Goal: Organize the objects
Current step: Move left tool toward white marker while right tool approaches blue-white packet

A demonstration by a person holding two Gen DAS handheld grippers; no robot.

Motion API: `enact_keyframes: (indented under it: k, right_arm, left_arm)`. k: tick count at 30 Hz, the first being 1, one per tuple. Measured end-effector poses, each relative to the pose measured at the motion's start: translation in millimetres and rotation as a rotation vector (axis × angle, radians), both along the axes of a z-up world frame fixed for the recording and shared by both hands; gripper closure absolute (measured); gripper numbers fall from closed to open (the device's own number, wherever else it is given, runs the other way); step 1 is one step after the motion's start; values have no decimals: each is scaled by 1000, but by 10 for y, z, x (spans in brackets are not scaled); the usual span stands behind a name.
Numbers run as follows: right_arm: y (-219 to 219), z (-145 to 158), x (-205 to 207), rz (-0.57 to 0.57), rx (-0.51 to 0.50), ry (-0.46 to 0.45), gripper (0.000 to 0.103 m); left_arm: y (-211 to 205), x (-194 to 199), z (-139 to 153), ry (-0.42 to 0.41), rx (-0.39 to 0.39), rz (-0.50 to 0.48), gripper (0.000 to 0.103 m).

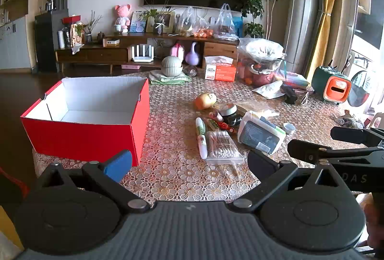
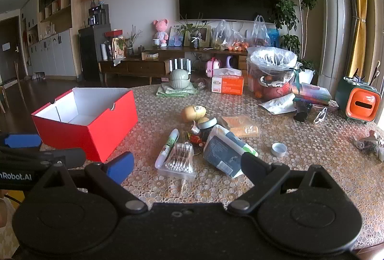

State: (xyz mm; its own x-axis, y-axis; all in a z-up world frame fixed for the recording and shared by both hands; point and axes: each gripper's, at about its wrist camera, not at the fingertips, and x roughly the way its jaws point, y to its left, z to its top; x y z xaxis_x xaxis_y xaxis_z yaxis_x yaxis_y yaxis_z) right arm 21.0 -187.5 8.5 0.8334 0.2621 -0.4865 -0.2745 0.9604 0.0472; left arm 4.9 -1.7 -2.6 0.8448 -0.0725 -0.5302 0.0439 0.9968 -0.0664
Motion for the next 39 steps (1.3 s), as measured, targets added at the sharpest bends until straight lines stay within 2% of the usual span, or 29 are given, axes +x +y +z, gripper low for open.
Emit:
enact_keyframes:
  k: [11, 20, 26, 28, 39]
  right_arm:
    - [16, -24, 86, 3, -7, 10, 7]
    - [-86, -197, 355, -15, -15, 61, 9]
    - [-197, -321, 674, -35, -77, 45, 10]
    - [-238, -385, 810, -44, -95, 52, 15]
    - [-372, -747, 1335, -41, -174, 112, 20]
  left_arm:
    - [0, 129, -23, 20, -3, 11, 0]
    - [-169, 424, -184, 71, 27, -50, 0]
    - [-333, 861, -332, 100, 118, -99, 0]
    - [-368, 1035, -389, 113, 137, -95, 0]
    - [-377, 1977, -855, 220, 127, -3, 1]
